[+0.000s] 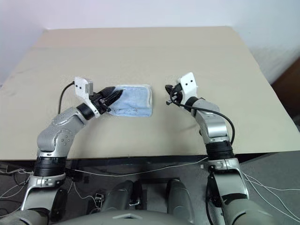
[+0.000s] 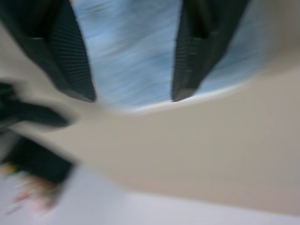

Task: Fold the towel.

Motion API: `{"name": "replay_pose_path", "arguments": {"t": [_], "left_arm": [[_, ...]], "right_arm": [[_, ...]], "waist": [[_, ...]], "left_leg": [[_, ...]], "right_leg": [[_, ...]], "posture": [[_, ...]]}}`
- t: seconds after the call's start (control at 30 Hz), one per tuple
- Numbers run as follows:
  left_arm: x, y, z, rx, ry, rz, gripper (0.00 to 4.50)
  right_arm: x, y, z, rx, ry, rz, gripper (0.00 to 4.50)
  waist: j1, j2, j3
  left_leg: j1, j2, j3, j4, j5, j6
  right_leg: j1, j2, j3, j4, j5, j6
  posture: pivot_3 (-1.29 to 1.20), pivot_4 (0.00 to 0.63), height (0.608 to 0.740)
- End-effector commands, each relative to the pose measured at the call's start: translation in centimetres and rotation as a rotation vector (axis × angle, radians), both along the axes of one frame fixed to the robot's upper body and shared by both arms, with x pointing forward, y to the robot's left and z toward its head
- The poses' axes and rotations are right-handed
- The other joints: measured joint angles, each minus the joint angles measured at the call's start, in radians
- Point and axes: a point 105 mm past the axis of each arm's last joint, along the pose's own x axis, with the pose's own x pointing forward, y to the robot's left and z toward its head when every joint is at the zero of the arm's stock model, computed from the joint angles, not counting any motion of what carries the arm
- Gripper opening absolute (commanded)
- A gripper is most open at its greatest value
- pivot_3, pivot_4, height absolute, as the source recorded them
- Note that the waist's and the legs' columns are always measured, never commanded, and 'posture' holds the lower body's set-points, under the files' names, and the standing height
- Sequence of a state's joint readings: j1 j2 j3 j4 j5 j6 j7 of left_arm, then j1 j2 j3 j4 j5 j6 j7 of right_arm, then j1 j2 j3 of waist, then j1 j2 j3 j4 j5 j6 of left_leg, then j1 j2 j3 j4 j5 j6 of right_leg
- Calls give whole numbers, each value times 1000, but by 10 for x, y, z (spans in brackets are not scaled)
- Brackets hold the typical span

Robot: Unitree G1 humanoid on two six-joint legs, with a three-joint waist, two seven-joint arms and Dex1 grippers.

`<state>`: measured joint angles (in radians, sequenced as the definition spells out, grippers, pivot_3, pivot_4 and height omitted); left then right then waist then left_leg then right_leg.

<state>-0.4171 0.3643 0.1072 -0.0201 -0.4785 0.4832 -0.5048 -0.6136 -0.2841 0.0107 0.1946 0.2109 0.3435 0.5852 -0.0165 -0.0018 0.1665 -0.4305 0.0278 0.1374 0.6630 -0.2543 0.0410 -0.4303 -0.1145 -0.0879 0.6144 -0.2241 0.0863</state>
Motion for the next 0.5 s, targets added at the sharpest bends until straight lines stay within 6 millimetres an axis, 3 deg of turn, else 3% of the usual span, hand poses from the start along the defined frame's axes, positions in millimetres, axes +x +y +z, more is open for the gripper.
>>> {"name": "replay_pose_path", "arguments": {"t": [0.03,0.13,0.37,0.5], "left_arm": [[4,-7,9,20,-60,-13,1045],[8,-12,2,22,-35,-19,14],[10,-14,-49,204,94,-13,14],[8,-12,-61,250,114,-3,14]], "right_arm": [[-4,29,23,29,-55,90,0],[-4,50,14,36,-13,136,0],[-1,71,-40,-82,113,148,0],[-3,69,-65,-98,190,143,0]], "waist": [[2,0,0],[3,0,0],[-1,0,0],[-2,0,0]], "left_leg": [[0,0,0,0,0,0],[0,0,0,0,0,0],[0,0,0,0,0,0],[0,0,0,0,0,0]], "right_leg": [[0,0,0,0,0,0],[0,-1,0,0,0,0],[0,0,0,0,0,0],[0,0,0,0,0,0]], "posture": [[0,150,740],[0,150,740],[0,150,740],[0,150,740]]}}
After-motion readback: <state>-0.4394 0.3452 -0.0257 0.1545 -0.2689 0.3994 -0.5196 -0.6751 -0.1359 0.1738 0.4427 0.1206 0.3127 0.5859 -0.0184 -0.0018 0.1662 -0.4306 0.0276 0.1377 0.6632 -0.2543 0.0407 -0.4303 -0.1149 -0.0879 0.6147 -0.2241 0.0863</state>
